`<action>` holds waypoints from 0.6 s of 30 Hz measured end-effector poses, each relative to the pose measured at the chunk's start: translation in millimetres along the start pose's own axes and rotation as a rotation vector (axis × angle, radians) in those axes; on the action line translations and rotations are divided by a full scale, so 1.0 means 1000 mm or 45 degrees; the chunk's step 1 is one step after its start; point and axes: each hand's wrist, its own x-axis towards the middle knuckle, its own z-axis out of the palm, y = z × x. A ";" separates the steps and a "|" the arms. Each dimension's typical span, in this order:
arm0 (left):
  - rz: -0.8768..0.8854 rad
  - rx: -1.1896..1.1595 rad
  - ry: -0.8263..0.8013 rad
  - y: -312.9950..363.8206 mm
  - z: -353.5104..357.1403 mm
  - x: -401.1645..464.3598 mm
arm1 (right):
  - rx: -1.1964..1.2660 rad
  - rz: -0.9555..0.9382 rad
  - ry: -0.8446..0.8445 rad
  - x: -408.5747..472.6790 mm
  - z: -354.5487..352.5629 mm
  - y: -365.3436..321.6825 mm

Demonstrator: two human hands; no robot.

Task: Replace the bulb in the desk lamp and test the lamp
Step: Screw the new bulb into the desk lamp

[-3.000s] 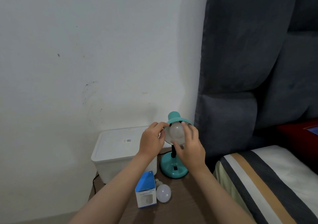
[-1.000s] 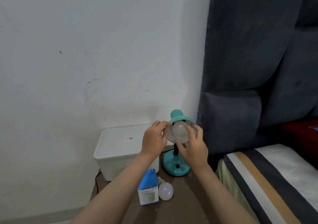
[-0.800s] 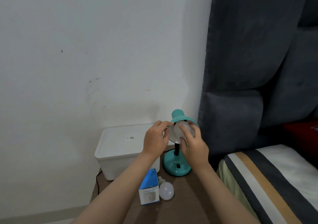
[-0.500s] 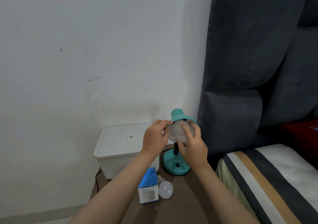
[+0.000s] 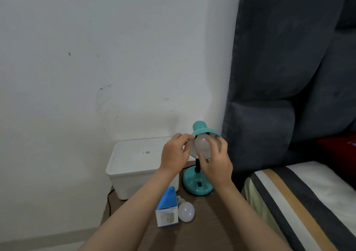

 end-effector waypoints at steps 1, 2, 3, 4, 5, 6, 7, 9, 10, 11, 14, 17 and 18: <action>0.005 0.002 -0.004 0.000 0.000 0.000 | -0.024 -0.070 -0.018 0.000 0.000 0.000; 0.010 0.003 -0.006 0.000 -0.001 0.000 | -0.054 -0.127 -0.031 0.000 0.001 0.001; 0.011 0.002 -0.008 0.000 -0.001 0.000 | -0.068 -0.151 -0.037 0.001 0.002 0.002; 0.011 0.001 -0.007 0.000 -0.001 0.000 | -0.064 -0.143 -0.038 0.003 0.003 0.002; 0.007 0.000 -0.006 0.000 -0.001 0.000 | -0.046 -0.116 -0.037 0.004 0.003 0.002; 0.004 -0.001 -0.006 0.001 -0.001 0.000 | -0.017 -0.075 -0.032 0.004 0.004 0.002; 0.002 -0.002 -0.006 0.001 -0.001 0.000 | 0.019 -0.022 -0.021 0.004 0.005 0.001; 0.005 -0.001 -0.007 0.001 0.000 0.000 | 0.068 0.083 0.012 0.004 0.006 -0.002; 0.007 0.001 -0.007 0.002 0.001 -0.001 | 0.069 0.108 0.025 0.004 0.006 -0.003; 0.007 0.002 -0.006 0.002 0.001 -0.001 | 0.062 0.114 0.033 0.003 0.007 -0.005; 0.005 0.008 0.004 0.002 -0.001 -0.002 | 0.053 0.059 0.021 0.002 0.006 -0.006; 0.007 0.008 0.013 0.004 -0.001 -0.001 | 0.020 -0.088 -0.039 0.001 0.007 0.000; 0.007 0.008 0.016 0.004 -0.002 -0.001 | 0.027 -0.097 -0.046 0.001 0.007 0.001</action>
